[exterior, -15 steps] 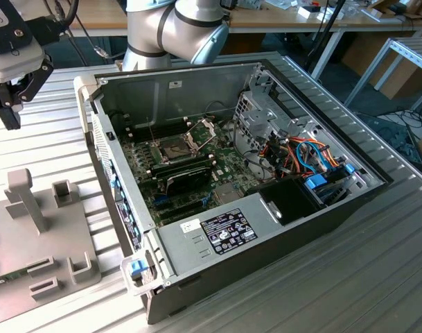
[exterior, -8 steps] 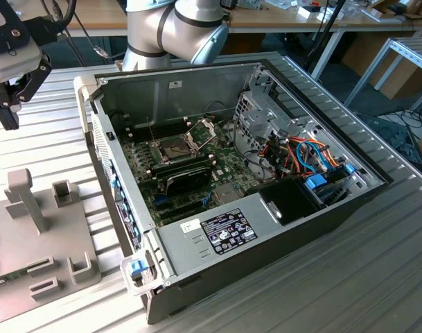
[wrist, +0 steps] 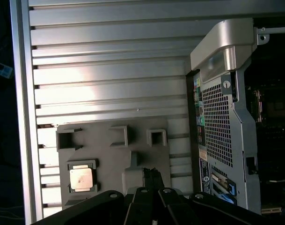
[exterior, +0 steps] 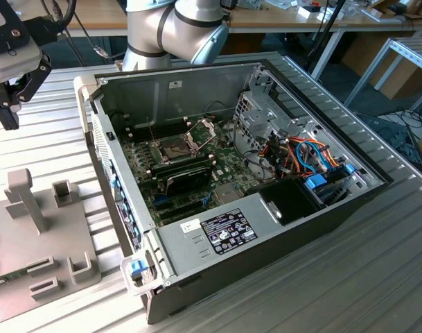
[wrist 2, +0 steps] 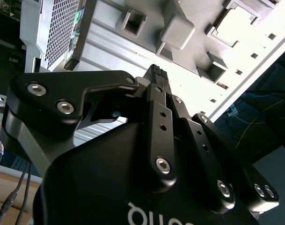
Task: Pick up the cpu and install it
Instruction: 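Reach for the cpu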
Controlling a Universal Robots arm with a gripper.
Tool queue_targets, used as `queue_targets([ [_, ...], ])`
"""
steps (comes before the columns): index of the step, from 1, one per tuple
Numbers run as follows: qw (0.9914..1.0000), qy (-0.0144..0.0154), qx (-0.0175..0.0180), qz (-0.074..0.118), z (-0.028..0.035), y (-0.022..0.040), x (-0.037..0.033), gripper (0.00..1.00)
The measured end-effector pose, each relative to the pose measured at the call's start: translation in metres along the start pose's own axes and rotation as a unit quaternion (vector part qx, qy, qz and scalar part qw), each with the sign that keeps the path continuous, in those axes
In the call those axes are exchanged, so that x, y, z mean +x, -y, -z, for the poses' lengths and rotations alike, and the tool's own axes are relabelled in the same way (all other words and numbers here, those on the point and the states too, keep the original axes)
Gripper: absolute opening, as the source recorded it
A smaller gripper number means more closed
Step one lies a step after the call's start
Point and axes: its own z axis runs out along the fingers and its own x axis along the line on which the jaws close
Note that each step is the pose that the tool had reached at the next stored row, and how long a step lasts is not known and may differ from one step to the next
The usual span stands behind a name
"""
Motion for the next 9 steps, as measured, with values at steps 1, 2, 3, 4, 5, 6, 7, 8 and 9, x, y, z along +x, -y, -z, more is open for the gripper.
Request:
queue_targets([
  [1, 1.00000, 0.0000, 0.0000, 0.000, 0.0000, 0.0000, 0.0008, 0.11],
  [2, 1.00000, 0.0000, 0.0000, 0.000, 0.0001, 0.0001, 0.0022, 0.11],
  [3, 1.00000, -0.0001, 0.0000, 0.000, 0.0002, 0.0002, 0.0038, 0.11],
  [4, 1.00000, 0.0000, 0.0000, 0.000, 0.0002, 0.0004, 0.0056, 0.11],
  [5, 1.00000, 0.0000, 0.0000, 0.000, 0.0002, 0.0005, 0.0071, 0.11],
  [6, 1.00000, 0.0000, 0.0000, 0.000, 0.0002, 0.0006, 0.0083, 0.11],
  [7, 1.00000, 0.0000, 0.0000, 0.000, 0.0002, 0.0007, 0.0098, 0.11],
  [8, 1.00000, 0.0000, 0.0000, 0.000, 0.0002, 0.0008, 0.0109, 0.11],
  [9, 1.00000, 0.0000, 0.0000, 0.000, 0.0003, 0.0009, 0.0122, 0.11],
])
